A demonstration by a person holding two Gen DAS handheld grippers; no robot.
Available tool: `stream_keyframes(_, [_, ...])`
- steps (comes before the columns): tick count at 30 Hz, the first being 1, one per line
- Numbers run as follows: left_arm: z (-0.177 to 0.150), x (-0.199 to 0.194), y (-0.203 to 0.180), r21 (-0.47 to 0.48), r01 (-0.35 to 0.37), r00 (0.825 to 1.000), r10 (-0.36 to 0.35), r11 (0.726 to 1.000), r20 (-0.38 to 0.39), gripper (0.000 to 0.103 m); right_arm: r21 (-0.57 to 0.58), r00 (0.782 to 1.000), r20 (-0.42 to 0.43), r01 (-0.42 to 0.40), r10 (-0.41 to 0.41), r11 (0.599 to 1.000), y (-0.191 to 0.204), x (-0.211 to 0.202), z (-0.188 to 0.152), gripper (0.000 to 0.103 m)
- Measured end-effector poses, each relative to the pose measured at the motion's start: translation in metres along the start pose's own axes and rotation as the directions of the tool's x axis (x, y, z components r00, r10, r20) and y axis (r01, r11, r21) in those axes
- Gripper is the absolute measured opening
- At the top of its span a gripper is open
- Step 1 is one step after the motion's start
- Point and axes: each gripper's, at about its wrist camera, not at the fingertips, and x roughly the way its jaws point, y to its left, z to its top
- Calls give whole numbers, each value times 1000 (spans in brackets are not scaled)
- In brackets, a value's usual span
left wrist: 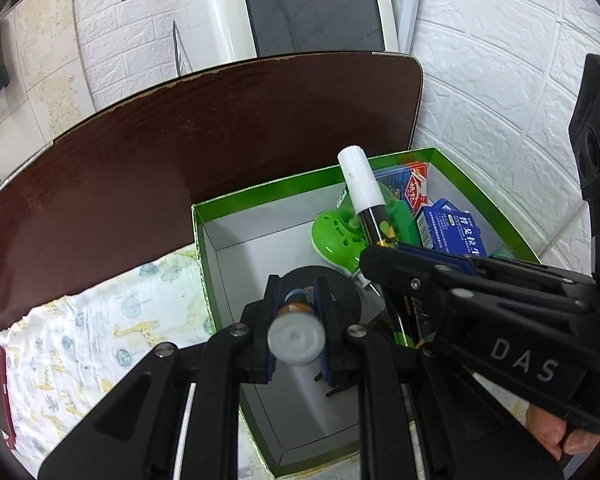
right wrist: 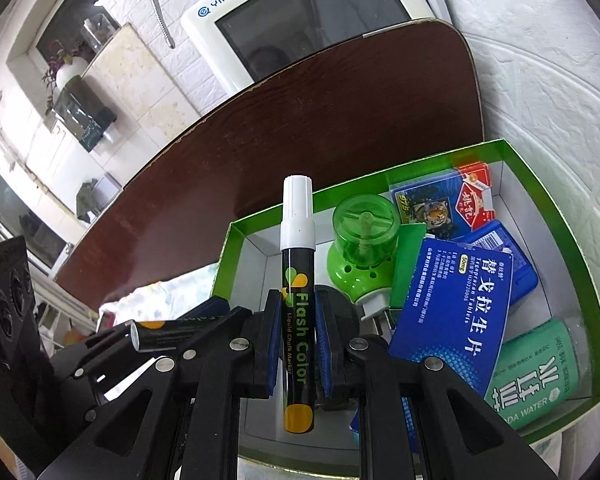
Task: Organize rigid objects
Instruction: 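Carry both markers over the green box with both grippers, then lower both markers into the box and open both grippers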
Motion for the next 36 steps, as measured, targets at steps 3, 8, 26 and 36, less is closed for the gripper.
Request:
stream_keyframes(3, [7, 0, -2, 29, -18, 1000, 18, 999, 7, 14, 6, 1000, 4, -6, 6, 1000, 0, 2, 2, 17])
stream_keyframes(8, [14, 2, -5, 63, -30, 999, 29, 998, 19, 16, 22, 1000, 13, -2, 1, 1000, -1, 3, 9, 17])
stream_keyframes(26, [8, 7, 4, 55, -45, 999, 45, 997, 2, 27, 45, 999, -25, -21, 22, 999, 3, 16, 10, 17])
stream_keyframes(36, [-1, -24, 10, 37, -51, 997, 48, 998, 68, 47, 11, 998, 34, 59, -60, 998, 10, -16, -4, 17])
